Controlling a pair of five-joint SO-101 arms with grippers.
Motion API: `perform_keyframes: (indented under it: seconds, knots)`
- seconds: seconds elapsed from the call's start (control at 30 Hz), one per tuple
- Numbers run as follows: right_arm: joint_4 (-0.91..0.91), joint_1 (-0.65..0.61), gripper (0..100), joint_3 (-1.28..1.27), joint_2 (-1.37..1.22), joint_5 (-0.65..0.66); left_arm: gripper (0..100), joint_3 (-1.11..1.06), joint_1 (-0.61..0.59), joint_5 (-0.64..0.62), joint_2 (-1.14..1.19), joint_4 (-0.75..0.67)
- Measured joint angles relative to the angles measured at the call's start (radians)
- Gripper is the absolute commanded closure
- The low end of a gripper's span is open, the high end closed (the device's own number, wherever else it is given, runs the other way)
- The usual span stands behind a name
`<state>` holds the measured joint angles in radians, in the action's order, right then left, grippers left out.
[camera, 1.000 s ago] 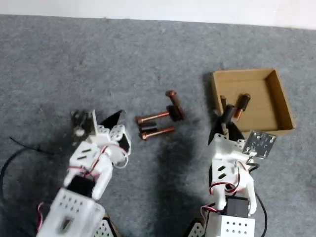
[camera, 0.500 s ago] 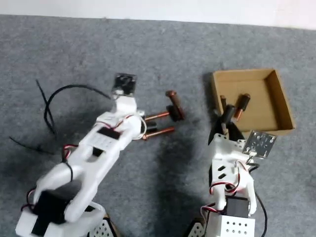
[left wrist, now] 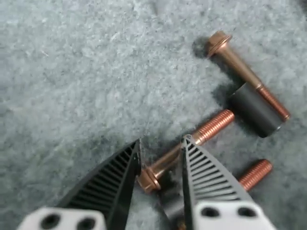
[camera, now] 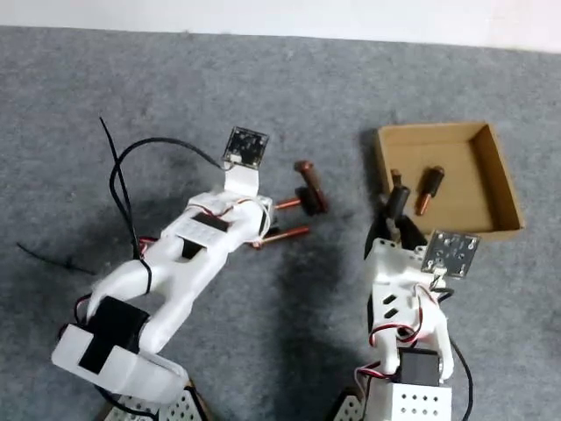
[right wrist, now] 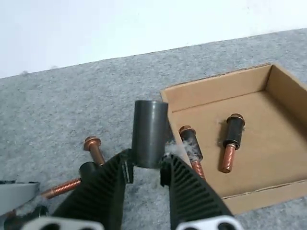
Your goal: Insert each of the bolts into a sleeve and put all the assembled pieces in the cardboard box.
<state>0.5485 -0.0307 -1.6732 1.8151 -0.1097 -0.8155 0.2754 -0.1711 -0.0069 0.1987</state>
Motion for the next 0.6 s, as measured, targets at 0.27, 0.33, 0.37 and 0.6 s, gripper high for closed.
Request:
perform_keyframes:
  seconds: [0.27,0.33,0.37,0.6]
  knots:
    - [0.0,-0.008,99.4,0.0,0.0,0.002,86,0.006,0.0,0.006,0.0,0.0]
    - [0.0,-0.008,99.4,0.0,0.0,0.002,86,0.006,0.002,0.006,0.0,0.0]
    - [0.0,-0.008,99.4,0.0,0.0,0.003,86,0.006,0.002,0.006,0.0,0.0]
    - [0.0,-0.008,99.4,0.0,0.0,0.003,86,0.031,0.0,0.121,0.0,0.051]
